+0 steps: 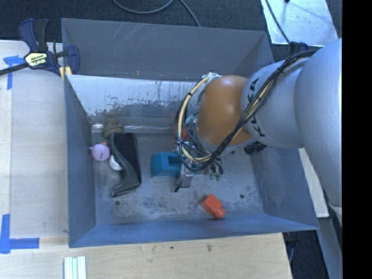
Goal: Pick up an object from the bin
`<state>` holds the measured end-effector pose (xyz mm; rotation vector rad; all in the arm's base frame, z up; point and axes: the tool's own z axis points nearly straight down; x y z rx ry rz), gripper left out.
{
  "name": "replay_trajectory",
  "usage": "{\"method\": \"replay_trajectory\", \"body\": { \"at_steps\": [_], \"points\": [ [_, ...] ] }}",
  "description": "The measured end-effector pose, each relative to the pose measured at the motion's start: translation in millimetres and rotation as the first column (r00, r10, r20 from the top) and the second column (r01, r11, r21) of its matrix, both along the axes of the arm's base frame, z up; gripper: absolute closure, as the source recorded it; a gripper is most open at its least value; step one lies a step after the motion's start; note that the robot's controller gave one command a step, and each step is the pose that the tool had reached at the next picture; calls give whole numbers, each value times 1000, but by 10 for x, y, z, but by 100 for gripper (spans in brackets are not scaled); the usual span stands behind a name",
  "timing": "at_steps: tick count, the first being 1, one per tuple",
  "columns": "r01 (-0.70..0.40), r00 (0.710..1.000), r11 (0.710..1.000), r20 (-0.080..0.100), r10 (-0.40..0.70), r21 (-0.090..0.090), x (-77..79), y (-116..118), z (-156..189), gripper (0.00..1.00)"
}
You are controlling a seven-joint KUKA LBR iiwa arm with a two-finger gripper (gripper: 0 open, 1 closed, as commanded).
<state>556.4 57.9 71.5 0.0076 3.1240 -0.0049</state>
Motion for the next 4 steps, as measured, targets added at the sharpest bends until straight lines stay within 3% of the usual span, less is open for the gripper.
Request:
{"method": "replay_trajectory", "body": {
  "at_steps": [1, 2, 3, 4],
  "points": [
    [-4, 1000, 1000, -15, 4, -2, -5, 41, 281, 100],
    [-22, 1000, 1000, -7, 22, -1, 112, 43, 909, 100],
    [-53, 999, 999, -13, 53, -3, 66, -95, 1198, 100],
    [-40, 999, 999, -22, 40, -3, 88, -45, 1622, 100]
  ]
}}
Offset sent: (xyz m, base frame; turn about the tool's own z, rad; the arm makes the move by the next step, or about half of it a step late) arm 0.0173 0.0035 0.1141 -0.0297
